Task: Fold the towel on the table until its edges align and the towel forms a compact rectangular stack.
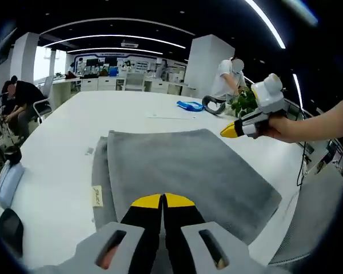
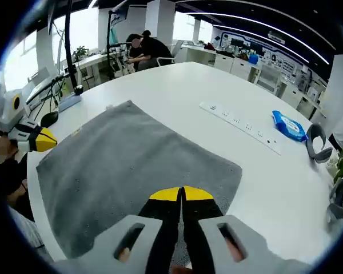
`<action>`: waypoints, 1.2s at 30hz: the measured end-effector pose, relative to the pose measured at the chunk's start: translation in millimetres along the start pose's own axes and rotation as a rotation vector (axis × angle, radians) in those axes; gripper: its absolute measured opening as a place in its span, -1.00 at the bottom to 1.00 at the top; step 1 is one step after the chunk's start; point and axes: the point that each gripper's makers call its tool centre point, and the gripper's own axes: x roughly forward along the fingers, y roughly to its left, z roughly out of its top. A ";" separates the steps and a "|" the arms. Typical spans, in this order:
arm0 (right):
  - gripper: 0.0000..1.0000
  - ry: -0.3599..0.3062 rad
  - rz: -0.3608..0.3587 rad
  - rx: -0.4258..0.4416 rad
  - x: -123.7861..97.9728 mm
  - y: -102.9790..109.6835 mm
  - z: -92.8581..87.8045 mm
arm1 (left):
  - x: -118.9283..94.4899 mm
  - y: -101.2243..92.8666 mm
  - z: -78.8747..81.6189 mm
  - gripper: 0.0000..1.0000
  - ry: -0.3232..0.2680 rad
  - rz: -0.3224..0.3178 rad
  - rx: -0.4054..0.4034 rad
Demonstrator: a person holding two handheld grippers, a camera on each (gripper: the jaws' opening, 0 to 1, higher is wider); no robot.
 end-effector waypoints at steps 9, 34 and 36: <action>-1.00 0.102 0.011 0.002 30.4 -12.3 -17.8 | -12.4 -19.3 -31.4 -0.99 0.043 0.050 -0.029; -1.00 0.232 0.039 -0.098 42.0 -24.7 -31.9 | -9.1 -26.4 -65.3 -1.00 0.241 0.078 0.050; -1.00 0.238 0.030 -0.110 41.7 -26.9 -33.6 | -8.4 -25.9 -65.9 -1.00 0.303 0.071 0.041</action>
